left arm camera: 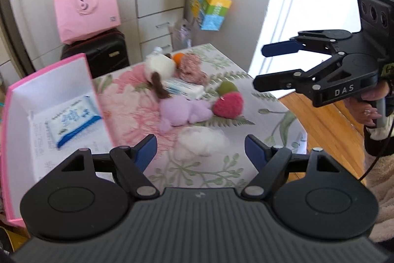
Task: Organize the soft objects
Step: 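Move the left tool back to the white mesh bath puff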
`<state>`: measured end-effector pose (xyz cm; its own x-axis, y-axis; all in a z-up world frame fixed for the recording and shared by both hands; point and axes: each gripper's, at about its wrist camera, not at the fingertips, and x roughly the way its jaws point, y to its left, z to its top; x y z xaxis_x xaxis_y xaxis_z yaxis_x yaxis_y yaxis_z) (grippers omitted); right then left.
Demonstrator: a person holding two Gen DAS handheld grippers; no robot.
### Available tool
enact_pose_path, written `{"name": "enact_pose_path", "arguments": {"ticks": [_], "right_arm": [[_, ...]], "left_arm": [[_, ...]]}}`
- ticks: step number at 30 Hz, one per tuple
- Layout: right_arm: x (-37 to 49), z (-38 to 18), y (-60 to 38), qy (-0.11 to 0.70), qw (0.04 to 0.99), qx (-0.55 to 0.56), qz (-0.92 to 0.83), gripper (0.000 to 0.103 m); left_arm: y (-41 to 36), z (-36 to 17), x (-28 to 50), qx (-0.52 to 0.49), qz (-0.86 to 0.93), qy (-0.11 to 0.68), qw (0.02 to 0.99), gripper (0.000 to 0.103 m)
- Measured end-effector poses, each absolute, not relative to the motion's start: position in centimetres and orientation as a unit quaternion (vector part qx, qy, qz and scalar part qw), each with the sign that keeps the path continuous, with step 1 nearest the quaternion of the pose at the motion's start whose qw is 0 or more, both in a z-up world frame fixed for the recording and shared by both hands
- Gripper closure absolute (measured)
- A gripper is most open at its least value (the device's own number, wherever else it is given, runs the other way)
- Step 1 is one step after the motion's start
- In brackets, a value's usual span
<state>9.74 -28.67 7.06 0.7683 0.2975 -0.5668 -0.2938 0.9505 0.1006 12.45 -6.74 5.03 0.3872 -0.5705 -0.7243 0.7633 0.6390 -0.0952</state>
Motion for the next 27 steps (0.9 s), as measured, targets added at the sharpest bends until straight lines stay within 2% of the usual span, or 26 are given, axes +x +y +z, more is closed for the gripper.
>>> {"name": "enact_pose_path", "arguments": {"ticks": [7, 15, 21, 27], "right_arm": [[9.1, 3.0, -30.1, 0.279, 0.948, -0.002, 0.154, 0.022], [9.5, -2.2, -31.1, 0.273, 0.956, 0.001, 0.105, 0.022], [9.9, -5.3, -31.9, 0.279, 0.956, 0.026, 0.084, 0.022], [10.2, -7.4, -30.3, 0.268, 0.961, -0.027, 0.064, 0.022]], "left_arm": [[-9.3, 1.9, 12.5, 0.13, -0.415, 0.379, 0.817, 0.025], [-12.9, -1.8, 12.5, 0.087, -0.412, 0.355, 0.835, 0.025], [-13.3, -5.0, 12.9, 0.106, -0.348, 0.331, 0.871, 0.025], [-12.8, -7.4, 13.8, 0.091, -0.327, 0.324, 0.883, 0.025]]}}
